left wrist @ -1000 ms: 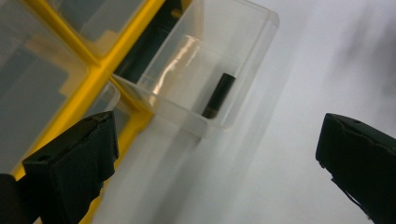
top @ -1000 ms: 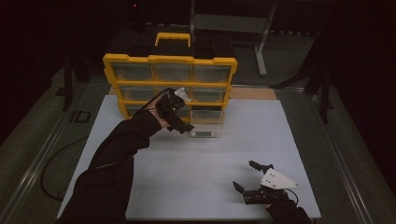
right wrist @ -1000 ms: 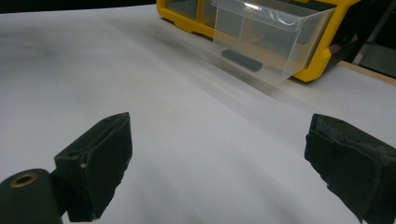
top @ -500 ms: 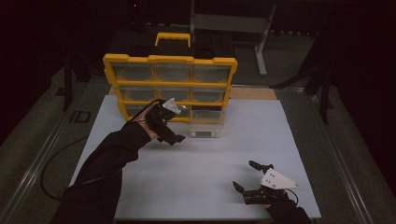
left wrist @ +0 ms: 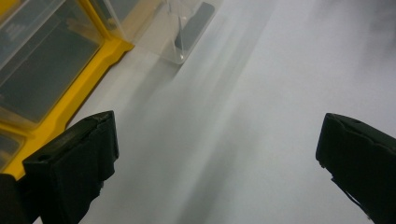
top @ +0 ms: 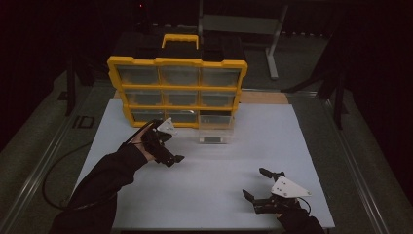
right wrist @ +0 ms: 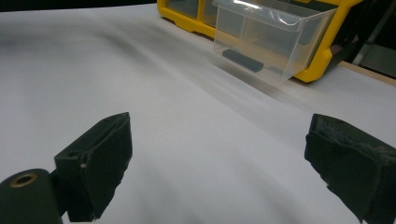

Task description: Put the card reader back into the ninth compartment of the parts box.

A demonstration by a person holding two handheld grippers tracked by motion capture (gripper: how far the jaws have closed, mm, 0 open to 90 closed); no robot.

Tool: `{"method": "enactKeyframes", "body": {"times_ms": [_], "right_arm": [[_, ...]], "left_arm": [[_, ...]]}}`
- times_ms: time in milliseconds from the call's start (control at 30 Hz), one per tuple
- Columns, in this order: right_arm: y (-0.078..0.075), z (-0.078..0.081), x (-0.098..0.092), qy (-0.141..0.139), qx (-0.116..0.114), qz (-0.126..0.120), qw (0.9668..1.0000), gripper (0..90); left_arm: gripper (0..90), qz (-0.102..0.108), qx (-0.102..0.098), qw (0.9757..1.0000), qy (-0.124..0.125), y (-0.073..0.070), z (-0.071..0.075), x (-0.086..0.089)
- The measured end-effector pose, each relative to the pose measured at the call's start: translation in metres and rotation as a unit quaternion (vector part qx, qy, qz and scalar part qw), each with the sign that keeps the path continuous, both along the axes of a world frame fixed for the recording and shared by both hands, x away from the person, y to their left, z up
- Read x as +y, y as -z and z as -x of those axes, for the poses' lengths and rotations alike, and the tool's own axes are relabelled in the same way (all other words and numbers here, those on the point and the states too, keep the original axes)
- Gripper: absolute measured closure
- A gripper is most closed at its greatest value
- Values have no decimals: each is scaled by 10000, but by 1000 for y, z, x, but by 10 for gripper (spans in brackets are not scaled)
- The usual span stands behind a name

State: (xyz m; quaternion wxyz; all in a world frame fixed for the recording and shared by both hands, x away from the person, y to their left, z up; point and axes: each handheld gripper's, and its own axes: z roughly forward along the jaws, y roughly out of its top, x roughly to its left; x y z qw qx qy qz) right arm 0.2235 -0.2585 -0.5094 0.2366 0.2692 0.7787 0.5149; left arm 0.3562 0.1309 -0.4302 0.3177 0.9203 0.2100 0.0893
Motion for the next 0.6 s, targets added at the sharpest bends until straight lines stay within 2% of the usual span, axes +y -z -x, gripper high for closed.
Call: {"method": "enactKeyframes", "body": {"times_ms": [233,333,400,600], "right_arm": [[0,0,0,1,0,2,10000,79],[0,0,0,-4,0,3,10000,78],[0,0,1,-5,8,-2,10000,79],[0,0,1,-13,-3,8,10000,79]], "left_arm": [[5,110,-92,9999,-65,9,15,11],[5,306,-43,9995,-105,12,20,17],[5,290,-37,9995,-89,14,23,21],[5,425,-109,9984,-351,23,33,40]]}}
